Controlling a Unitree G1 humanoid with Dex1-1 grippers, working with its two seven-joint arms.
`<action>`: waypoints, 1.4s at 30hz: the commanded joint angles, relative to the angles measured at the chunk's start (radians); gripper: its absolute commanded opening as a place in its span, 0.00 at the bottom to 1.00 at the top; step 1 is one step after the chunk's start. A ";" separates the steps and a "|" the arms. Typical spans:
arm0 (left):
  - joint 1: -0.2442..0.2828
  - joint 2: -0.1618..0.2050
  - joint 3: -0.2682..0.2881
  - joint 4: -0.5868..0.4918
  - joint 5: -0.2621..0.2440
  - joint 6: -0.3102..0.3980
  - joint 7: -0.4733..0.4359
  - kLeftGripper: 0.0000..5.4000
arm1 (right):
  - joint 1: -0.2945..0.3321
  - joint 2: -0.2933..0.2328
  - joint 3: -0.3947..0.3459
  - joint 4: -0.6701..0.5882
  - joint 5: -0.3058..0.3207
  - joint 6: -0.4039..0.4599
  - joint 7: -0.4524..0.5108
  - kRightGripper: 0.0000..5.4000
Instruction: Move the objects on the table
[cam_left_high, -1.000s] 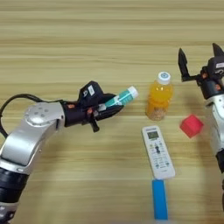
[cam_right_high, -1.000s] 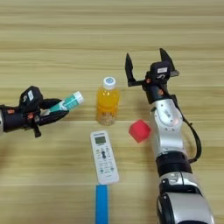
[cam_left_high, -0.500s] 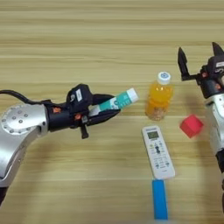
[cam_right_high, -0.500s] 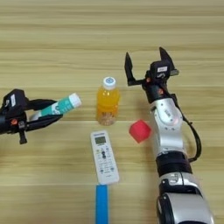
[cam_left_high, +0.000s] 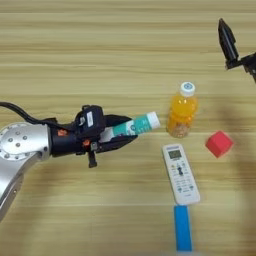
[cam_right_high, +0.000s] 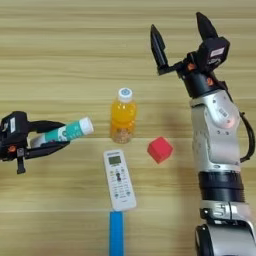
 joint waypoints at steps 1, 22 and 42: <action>-0.001 0.016 -0.012 -0.020 0.006 -0.012 0.002 0.30 | 0.051 -0.062 0.026 -0.133 0.066 0.088 0.105 1.00; -0.067 0.032 -0.047 -0.020 -0.081 0.093 -0.044 0.30 | 0.144 -0.325 0.259 -0.248 0.082 0.350 0.619 1.00; -0.093 0.043 -0.098 -0.003 -0.065 0.093 -0.044 0.30 | 0.038 -0.322 0.403 -0.225 -0.023 0.388 0.745 1.00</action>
